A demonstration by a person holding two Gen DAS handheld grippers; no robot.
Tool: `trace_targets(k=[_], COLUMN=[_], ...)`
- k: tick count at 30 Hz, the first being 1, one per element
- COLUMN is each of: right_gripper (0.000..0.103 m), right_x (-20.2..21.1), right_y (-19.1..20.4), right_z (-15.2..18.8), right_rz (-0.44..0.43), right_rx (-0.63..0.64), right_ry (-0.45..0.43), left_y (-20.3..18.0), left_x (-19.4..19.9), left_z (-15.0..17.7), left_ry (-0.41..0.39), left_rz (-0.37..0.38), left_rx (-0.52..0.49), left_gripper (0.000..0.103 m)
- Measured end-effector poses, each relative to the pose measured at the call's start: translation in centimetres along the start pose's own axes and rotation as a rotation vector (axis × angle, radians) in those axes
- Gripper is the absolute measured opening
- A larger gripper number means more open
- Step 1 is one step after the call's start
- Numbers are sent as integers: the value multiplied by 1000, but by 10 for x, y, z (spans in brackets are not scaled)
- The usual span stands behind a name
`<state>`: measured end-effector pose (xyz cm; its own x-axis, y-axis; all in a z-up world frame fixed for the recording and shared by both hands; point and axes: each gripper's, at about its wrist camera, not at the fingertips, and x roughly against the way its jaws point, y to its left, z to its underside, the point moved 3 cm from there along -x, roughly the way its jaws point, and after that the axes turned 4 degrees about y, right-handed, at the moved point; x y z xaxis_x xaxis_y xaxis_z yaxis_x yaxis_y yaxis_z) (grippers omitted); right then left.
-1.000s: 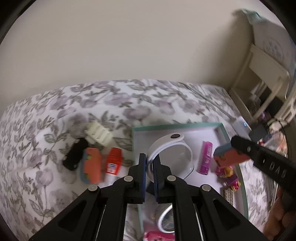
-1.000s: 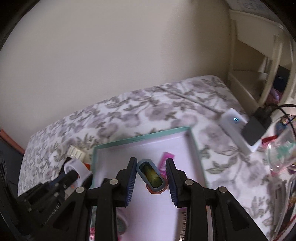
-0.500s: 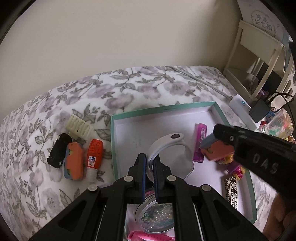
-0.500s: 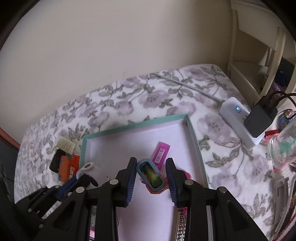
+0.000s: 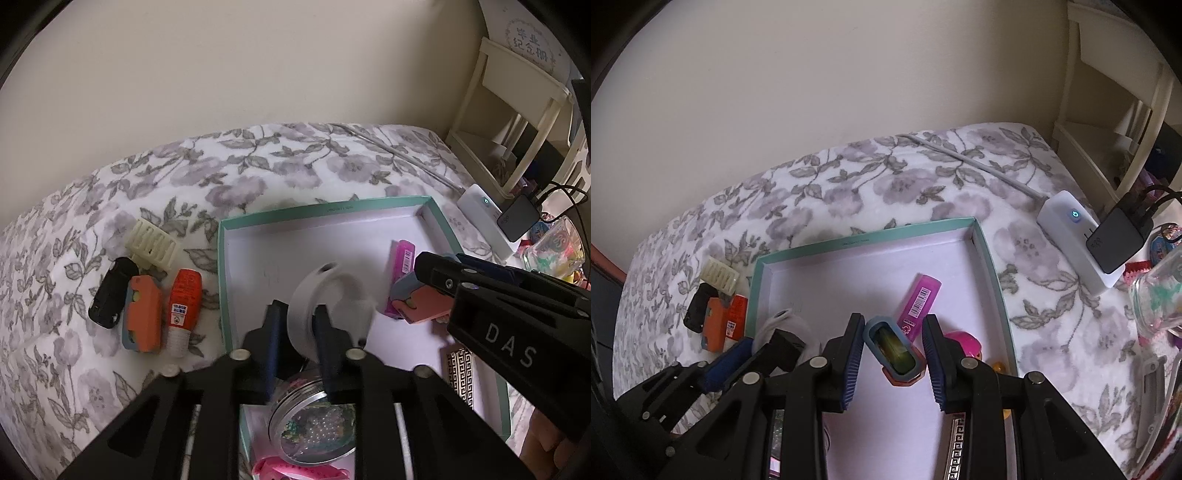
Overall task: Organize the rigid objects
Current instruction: 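Carry the white watch with the left gripper while the right gripper carries the eraser to the tray, then open the left gripper releasing the watch while the right gripper releases the eraser in the tray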
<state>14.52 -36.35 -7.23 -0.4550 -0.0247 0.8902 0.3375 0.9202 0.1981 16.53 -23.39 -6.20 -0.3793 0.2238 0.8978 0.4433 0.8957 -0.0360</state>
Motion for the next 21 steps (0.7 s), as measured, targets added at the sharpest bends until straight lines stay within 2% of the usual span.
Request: trace_targets(k=[6,12,17,18,19,21], right_gripper=[35,43,43,48,58,65], right_x=[2,18,34,36,39,41], right_y=[-2,0,1,1,1,1], right_z=[0,-4,-9,-9,-10,-10], right_rz=[1,2,-1,-2,-4,-7], right_rx=[-15,-12,-12,-12,-14,-18], right_ry=[3,-41,-81,-88,-96,-108], left_y=[4,14,28,32,35,43], left_x=[6,12,21,23,25,28], left_z=[-3,-7,-10,-11,-12,-12], left_ry=[-9,-17,-33,-35,-38,-43], left_rz=[2,-5,-26,-36,-40,-46], left_rx=[12,38,76,89,99,120], left_gripper=[39,44,49,49,50,55])
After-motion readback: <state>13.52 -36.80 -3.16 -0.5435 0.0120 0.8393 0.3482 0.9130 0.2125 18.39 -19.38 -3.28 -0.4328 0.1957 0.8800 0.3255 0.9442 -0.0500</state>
